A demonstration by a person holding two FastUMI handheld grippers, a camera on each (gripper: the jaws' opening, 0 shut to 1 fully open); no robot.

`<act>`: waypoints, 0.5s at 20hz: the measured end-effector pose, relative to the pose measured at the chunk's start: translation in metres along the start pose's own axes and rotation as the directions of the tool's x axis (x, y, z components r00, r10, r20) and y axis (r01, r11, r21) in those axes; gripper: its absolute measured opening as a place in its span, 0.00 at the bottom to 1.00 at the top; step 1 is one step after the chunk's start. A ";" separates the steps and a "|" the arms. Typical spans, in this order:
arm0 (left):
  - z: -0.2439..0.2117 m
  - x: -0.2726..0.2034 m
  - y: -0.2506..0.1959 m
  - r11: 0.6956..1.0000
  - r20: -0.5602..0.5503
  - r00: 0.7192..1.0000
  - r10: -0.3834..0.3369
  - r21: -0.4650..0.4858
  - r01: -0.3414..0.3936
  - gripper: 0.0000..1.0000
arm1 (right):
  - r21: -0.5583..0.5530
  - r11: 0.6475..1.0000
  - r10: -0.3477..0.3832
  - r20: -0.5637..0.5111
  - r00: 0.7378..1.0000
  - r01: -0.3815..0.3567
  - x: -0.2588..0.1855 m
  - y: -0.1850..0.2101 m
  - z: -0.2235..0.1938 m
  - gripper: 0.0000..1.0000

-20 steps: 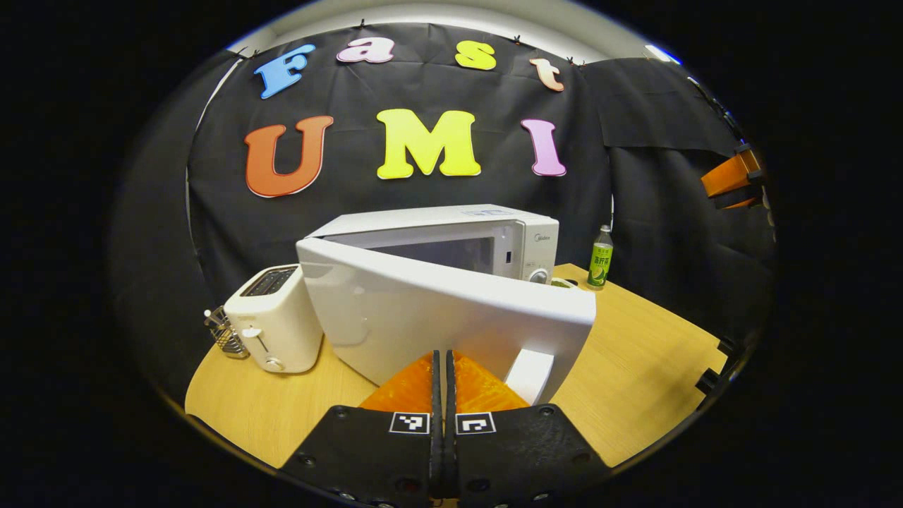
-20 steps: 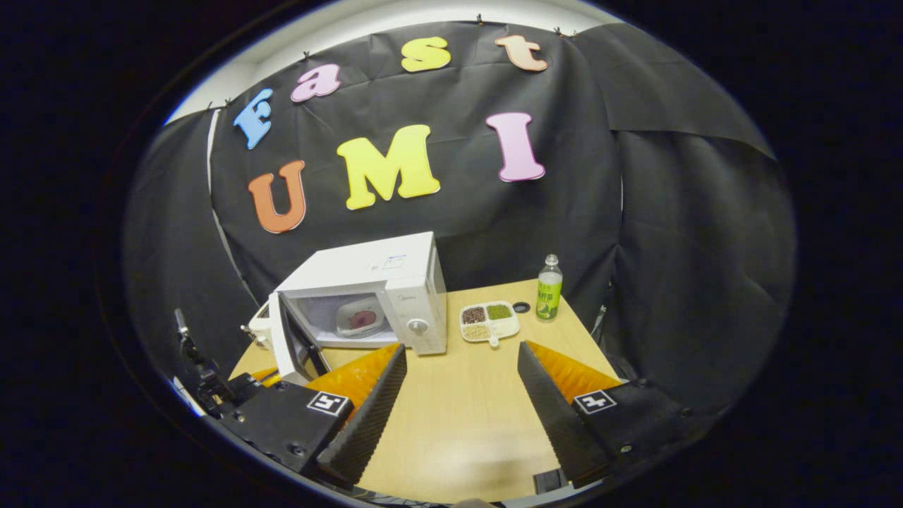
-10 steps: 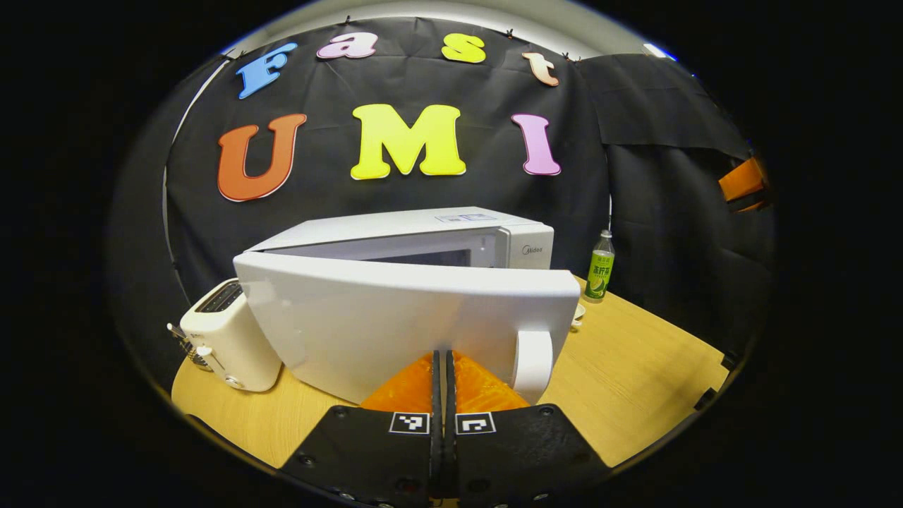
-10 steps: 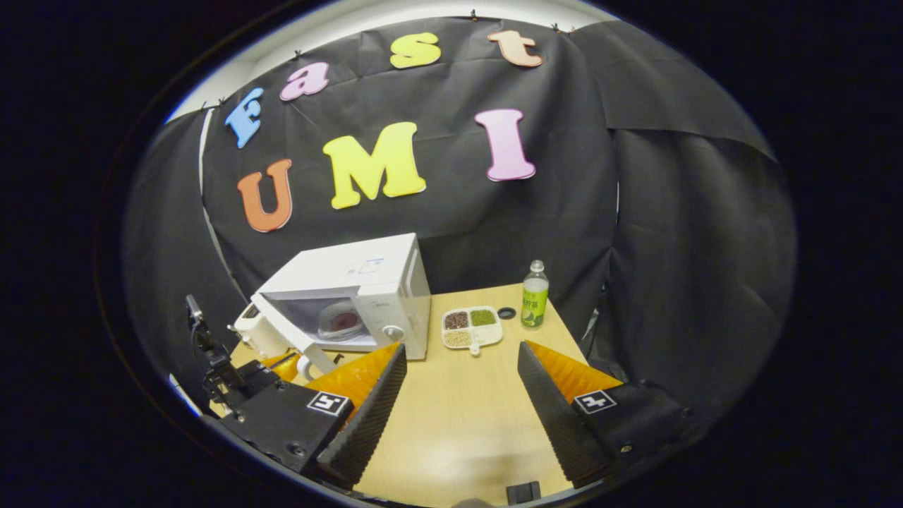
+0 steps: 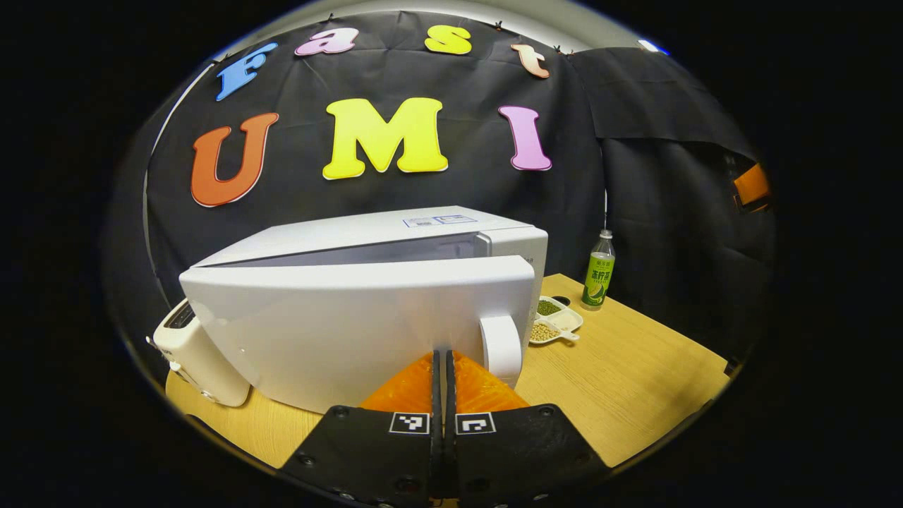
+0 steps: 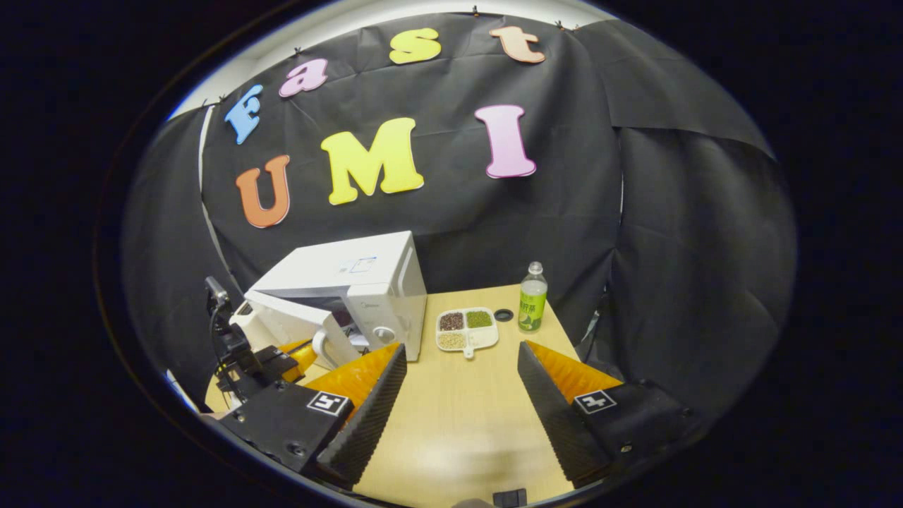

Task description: Open the microwave oven with the left hand, put the food in, and close the microwave oven.

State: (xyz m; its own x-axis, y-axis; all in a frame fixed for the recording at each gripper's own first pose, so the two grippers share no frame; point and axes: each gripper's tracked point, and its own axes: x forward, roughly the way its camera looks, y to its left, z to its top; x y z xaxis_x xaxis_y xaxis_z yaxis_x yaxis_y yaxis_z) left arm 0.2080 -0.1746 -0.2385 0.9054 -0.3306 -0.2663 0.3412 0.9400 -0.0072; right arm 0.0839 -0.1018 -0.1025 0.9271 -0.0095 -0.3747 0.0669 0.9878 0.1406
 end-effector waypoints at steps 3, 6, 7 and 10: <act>0.007 0.018 -0.001 1.000 0.004 1.000 0.016 0.001 -0.016 0.00 | 0.002 1.000 0.008 -0.009 1.000 -0.008 0.003 -0.004 -0.001 1.00; 0.016 0.038 0.000 1.000 0.010 1.000 0.026 -0.006 -0.026 0.00 | 0.003 1.000 0.002 -0.014 1.000 -0.002 0.005 -0.012 -0.002 0.92; 0.019 0.044 0.001 0.999 0.010 0.999 0.031 -0.009 -0.031 0.00 | 0.001 1.000 0.001 -0.015 1.000 -0.001 0.005 -0.014 -0.001 0.92; 0.020 0.051 0.002 0.999 0.002 0.999 0.044 -0.025 -0.044 0.00 | 0.004 1.000 -0.005 -0.012 1.000 0.005 0.004 -0.021 -0.002 0.92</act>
State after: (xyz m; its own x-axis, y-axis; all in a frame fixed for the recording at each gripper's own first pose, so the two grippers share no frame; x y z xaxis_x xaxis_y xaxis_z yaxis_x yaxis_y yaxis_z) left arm 0.2596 -0.1909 -0.2326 0.9201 -0.2887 -0.2648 0.2944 0.9555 -0.0191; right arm 0.0853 -0.1228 -0.1090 0.9221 -0.0124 -0.3867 0.0730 0.9871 0.1425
